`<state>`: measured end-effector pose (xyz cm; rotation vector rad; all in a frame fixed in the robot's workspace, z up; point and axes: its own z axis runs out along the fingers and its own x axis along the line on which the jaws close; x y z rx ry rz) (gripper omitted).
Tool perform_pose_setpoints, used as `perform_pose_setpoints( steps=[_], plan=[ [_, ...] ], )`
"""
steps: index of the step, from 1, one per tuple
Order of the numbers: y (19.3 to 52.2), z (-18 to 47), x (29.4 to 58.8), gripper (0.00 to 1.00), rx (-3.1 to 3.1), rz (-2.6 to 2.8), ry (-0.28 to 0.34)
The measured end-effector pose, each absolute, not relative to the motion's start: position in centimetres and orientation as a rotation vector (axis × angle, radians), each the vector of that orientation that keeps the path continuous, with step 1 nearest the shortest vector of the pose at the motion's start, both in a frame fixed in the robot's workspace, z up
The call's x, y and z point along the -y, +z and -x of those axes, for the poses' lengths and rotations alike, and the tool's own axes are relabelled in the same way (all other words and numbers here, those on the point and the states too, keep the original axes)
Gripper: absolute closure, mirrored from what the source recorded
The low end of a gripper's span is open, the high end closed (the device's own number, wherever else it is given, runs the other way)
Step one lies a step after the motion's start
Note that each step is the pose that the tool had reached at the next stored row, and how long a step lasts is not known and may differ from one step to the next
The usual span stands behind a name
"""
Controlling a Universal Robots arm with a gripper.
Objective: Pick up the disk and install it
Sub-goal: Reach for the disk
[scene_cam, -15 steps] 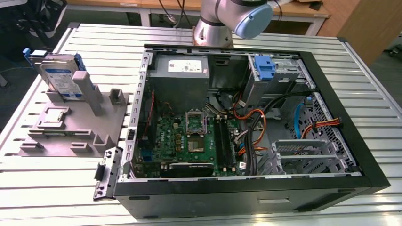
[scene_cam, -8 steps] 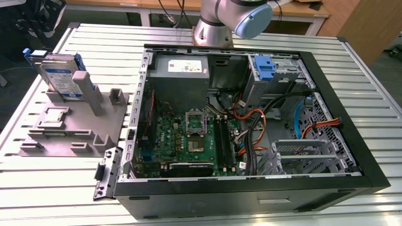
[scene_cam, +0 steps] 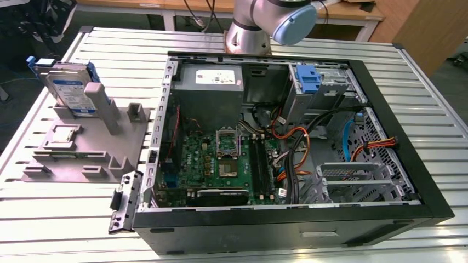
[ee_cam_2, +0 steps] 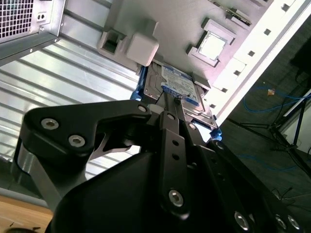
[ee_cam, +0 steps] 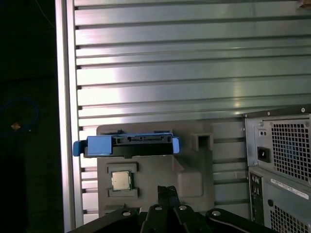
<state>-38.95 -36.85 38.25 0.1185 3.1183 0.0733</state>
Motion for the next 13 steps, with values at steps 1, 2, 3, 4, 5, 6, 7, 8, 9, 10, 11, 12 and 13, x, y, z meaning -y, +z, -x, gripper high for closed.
perform_pose_setpoints(
  steps=[1, 2, 3, 4, 5, 6, 7, 8, 9, 10, 11, 12, 13],
  plan=[
    [38.2, 39.2, 36.6, 0.90, -3.118, -0.119, 0.073],
    [38.2, 39.4, 36.5, 0.90, -3.119, -0.118, 0.073],
    [38.2, 39.7, 36.3, 0.90, -3.118, -0.118, 0.073],
    [38.2, 40.0, 36.2, 0.90, -3.118, -0.118, 0.073],
    [38.1, 40.3, 36.1, 0.90, -3.118, -0.119, 0.073],
    [38.1, 40.6, 36.0, 0.90, -3.118, -0.119, 0.073],
    [38.1, 40.9, 35.9, 0.90, -3.118, -0.119, 0.073],
    [38.0, 41.1, 35.7, 0.90, -3.118, -0.119, 0.073],
    [38.0, 41.4, 35.6, 0.90, -3.118, -0.119, 0.073],
    [37.9, 41.7, 35.5, 0.90, -3.118, -0.118, 0.073],
    [37.9, 42.0, 35.4, 0.90, -3.119, -0.119, 0.073],
    [37.9, 42.4, 35.2, 0.90, -3.119, -0.119, 0.073],
    [37.8, 42.7, 35.1, 0.90, -3.119, -0.119, 0.073]
  ],
)
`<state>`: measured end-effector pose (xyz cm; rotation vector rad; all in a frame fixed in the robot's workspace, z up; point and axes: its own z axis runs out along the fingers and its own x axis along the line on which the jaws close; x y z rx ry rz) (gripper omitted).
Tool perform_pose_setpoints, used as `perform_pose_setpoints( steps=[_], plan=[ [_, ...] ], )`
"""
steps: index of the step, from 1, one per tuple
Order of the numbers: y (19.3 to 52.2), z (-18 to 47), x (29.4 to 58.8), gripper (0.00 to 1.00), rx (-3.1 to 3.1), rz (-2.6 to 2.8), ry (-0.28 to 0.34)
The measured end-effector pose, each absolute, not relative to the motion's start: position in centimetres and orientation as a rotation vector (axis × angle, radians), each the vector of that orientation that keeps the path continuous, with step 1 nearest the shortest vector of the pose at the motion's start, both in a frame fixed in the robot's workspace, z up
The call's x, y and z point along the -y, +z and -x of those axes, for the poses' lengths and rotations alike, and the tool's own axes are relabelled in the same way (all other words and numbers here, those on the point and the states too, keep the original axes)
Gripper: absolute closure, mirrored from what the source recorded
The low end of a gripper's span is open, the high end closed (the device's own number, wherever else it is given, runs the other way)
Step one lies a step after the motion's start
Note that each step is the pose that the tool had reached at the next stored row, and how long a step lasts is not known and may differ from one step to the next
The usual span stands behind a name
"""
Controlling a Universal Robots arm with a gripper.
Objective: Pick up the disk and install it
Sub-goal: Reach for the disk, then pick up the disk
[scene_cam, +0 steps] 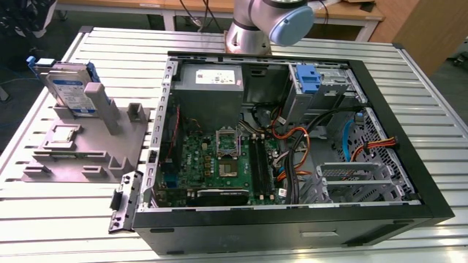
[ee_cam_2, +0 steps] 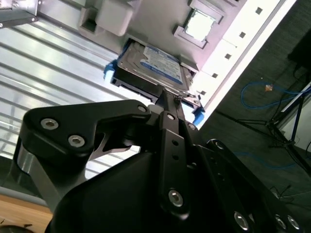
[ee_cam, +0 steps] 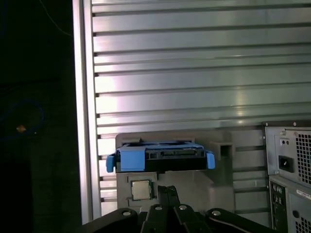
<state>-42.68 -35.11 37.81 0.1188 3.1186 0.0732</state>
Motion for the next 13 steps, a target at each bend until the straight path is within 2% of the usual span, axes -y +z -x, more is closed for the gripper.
perform_pose_setpoints(
  steps=[13],
  plan=[
    [37.6, 44.6, 34.6, 0.90, -3.120, -0.119, 0.073]
  ],
)
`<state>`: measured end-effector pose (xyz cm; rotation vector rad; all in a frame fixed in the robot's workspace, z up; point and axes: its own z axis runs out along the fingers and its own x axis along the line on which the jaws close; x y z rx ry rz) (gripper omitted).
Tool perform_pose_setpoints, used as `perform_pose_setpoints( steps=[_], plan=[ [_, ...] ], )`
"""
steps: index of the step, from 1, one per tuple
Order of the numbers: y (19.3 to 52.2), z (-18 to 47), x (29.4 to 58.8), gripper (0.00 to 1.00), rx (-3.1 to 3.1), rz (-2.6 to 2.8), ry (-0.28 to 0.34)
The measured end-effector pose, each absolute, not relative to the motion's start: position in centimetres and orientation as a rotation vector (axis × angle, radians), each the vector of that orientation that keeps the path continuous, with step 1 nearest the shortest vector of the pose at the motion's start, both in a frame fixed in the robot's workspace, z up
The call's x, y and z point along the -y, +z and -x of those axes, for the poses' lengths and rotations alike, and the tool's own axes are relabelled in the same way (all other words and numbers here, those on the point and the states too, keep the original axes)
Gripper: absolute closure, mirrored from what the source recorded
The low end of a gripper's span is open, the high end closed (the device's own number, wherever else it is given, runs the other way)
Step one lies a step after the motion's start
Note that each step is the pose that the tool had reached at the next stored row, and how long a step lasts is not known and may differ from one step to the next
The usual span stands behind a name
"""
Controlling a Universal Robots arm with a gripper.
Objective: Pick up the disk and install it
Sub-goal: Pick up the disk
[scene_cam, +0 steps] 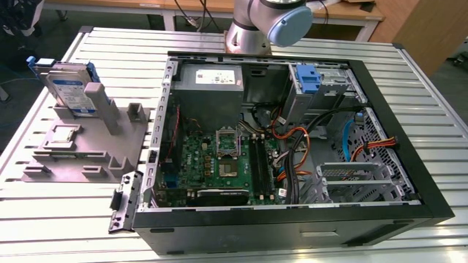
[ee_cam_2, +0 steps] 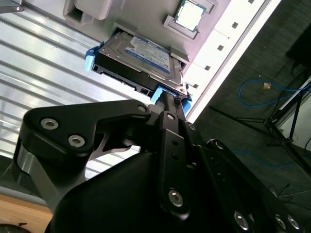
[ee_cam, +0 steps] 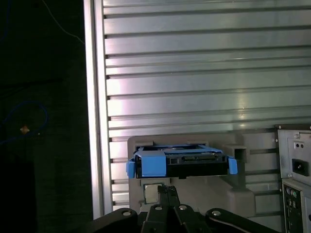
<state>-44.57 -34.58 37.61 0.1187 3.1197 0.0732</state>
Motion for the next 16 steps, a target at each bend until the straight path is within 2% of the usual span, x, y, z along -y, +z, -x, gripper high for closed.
perform_pose_setpoints(
  steps=[16],
  plan=[
    [37.61, 44.62, 34.58, 0.90, -3.120, -0.105, 0.073]
  ],
)
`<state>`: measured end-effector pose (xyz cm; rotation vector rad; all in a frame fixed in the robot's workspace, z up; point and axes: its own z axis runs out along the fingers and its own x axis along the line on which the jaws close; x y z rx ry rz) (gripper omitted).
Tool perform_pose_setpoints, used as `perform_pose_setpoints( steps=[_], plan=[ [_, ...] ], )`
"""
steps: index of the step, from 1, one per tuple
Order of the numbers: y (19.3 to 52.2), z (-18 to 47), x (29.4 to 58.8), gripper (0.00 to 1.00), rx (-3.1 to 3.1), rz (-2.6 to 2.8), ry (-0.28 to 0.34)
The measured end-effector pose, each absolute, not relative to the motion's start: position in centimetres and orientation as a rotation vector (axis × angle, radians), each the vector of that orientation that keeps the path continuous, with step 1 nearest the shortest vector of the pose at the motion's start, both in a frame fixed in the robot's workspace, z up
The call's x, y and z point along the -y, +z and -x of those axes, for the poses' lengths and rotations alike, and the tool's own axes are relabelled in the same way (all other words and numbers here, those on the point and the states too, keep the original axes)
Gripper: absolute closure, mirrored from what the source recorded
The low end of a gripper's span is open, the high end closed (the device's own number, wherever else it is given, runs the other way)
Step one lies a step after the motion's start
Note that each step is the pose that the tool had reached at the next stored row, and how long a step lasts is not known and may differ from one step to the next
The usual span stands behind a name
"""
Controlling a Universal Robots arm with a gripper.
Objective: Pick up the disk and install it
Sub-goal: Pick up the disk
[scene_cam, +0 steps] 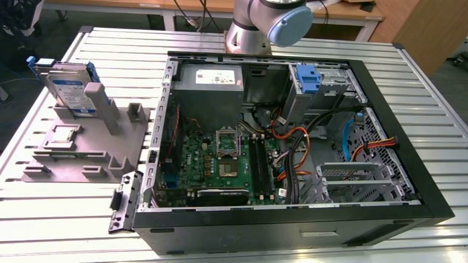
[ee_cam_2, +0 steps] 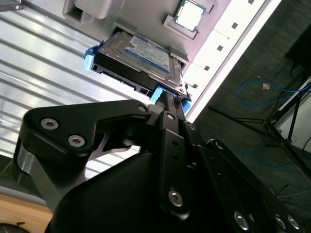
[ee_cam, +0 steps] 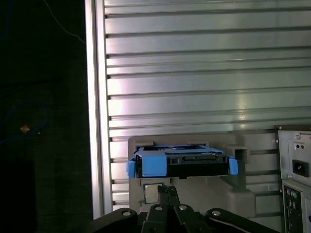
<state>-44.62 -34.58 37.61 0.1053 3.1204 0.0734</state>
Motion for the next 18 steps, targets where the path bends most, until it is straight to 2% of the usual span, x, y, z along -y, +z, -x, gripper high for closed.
perform_pose_setpoints(
  steps=[18],
  plan=[
    [37.61, 44.61, 34.59, 0.90, -3.112, 0.318, 0.077]
  ],
)
